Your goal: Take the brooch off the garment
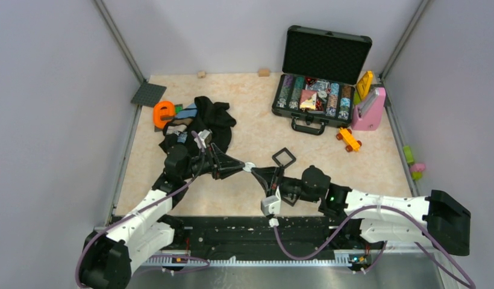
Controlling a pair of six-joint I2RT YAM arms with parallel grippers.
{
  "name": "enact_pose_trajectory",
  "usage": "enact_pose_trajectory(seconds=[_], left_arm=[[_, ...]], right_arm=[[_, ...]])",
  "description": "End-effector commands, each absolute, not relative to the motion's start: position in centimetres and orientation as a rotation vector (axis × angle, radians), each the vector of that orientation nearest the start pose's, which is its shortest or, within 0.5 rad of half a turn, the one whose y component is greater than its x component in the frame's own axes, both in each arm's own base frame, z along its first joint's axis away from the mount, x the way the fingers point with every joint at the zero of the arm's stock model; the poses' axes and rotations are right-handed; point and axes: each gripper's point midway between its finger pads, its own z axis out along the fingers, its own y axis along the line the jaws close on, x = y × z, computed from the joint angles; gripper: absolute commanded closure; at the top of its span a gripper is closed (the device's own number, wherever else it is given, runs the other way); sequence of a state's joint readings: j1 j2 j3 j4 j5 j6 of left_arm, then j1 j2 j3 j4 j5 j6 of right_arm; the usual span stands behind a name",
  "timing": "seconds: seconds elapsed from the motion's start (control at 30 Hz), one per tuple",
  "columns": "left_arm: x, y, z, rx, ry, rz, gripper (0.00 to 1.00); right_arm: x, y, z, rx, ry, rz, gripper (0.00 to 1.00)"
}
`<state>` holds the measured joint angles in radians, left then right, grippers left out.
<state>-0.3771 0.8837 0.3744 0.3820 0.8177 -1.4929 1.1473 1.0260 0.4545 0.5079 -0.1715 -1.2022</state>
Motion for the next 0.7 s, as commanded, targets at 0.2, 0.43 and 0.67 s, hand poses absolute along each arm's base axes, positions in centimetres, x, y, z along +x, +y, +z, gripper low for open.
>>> enact_pose_trajectory(seconds=[0.2,0.43,0.67], left_arm=[[18.2,-24.3,23.0,-0.354,2.089,-1.958,0.93],[18.6,-24.2,23.6,-0.213,2.078,-1.866,1.00],[19.5,-23.7,23.0,-0.070,2.098,-1.692,1.00]], right_arm=[[15.9,34.6,24.8,-1.520,0.471,0.100,1.00],[14.4,33.4,24.7,-1.437,0.537,0.239,0.47],[13.8,30.2,27.1,-1.042,1.015,0.677,0.25]])
